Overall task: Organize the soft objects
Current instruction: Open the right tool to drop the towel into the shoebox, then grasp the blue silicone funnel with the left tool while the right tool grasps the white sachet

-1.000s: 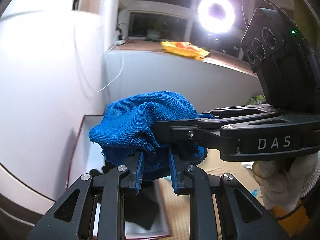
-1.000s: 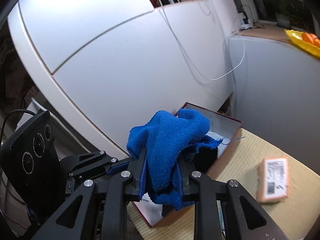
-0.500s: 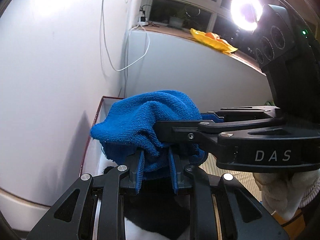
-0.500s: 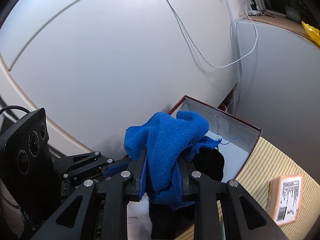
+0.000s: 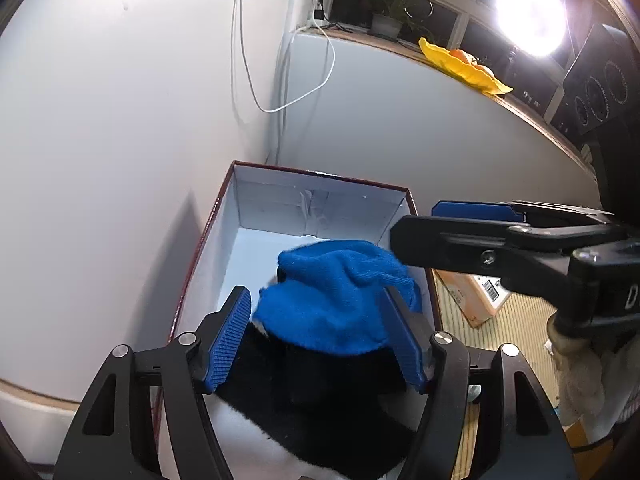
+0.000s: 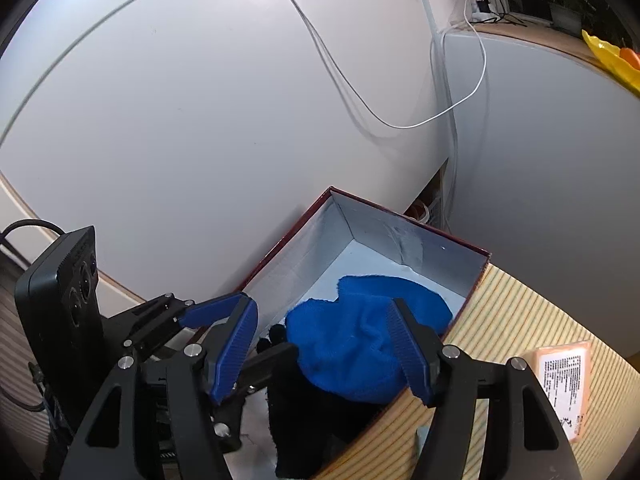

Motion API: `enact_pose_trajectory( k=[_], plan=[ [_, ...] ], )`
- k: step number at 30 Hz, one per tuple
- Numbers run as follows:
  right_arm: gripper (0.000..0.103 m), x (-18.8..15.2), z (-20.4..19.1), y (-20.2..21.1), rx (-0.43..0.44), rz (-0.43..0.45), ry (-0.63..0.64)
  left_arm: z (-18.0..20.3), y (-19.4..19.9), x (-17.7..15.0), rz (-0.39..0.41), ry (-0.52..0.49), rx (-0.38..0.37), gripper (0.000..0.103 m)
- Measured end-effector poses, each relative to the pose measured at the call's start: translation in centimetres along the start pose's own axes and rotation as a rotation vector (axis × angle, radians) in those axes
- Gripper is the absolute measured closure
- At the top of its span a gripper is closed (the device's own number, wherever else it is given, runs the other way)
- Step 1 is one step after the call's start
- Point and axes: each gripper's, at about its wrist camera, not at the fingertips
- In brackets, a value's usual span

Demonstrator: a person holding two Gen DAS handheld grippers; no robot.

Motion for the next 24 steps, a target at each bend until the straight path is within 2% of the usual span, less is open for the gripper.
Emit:
enact_pose_trajectory(
  k=[9,14,17,23,24],
  plan=[
    [0.04,-3.0,-0.8,4.8,-0.058,0.036,0.063,1.5,3.9,-1.2,0.073,-0.025,-0.011,0.037],
    [0.04,-6.2,-0.2,8.8,-0.061,0.075,0.054,4.0,5.7,-3.3,0.088,-0.064,-0.067,0.037],
    [0.04,-8.5,0.4,11.6,-0.097,0.1,0.054,5.8,6.4,-4.8,0.088,-0.094,-0.092,0.037],
    [0.039,-14.0,2.7,17.6,-0.13,0.192,0.013,10.1,7.9,-8.2,0.092,-0.155,-0.204,0.037],
    [0.035,-15.2,3.3,18.8,-0.145,0.208,-0.003,11.1,8.0,-8.9,0.083,-0.172,-0.225,0.037]
  ],
)
Point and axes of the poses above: each gripper's, at about its wrist camera, not at the fingertips, and y roughly against the way its jaws point, z to its right, x to its top, and after that the axes turned 11 degrees about x, right-handed
